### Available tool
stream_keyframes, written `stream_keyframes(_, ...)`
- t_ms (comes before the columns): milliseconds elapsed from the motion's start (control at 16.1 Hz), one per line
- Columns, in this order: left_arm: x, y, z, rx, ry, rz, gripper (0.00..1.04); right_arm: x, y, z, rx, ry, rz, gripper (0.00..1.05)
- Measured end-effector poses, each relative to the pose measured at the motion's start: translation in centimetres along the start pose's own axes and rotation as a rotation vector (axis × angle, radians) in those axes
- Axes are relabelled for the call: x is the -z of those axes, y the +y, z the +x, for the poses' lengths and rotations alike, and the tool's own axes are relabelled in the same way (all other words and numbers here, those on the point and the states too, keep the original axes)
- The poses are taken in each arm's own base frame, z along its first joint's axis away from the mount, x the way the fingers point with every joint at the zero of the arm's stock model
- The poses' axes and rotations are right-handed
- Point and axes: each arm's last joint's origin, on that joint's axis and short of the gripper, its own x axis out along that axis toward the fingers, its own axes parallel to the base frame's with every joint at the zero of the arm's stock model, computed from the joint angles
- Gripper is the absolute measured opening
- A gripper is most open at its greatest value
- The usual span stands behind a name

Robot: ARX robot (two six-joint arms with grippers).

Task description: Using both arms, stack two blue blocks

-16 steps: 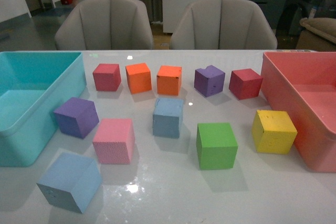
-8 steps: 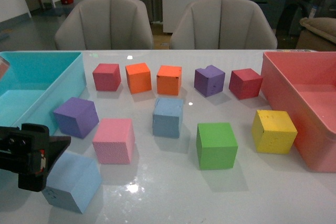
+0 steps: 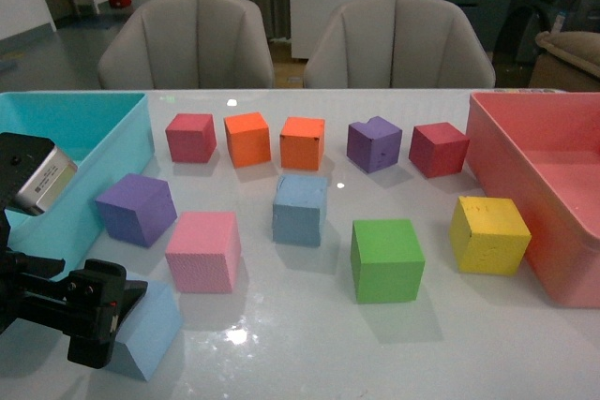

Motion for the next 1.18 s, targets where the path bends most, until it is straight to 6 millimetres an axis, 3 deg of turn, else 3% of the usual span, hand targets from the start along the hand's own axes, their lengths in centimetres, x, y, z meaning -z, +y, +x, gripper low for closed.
stream_keyframes(993, 3.1, -0.9, 3.9, -0.015, 0.104, -0.001, 0.98, 0.0, 0.0, 0.0, 0.0, 0.0, 0.0, 0.98)
stream_keyframes(1056, 3.0, -1.1, 3.9, -0.012, 0.104, 0.006, 0.93, 0.0, 0.0, 0.0, 0.0, 0.0, 0.0, 0.98)
stream_keyframes(1180, 3.0, -1.7, 3.7, 0.0, 0.122, 0.017, 0.71, 0.0, 0.0, 0.0, 0.0, 0.0, 0.0, 0.98)
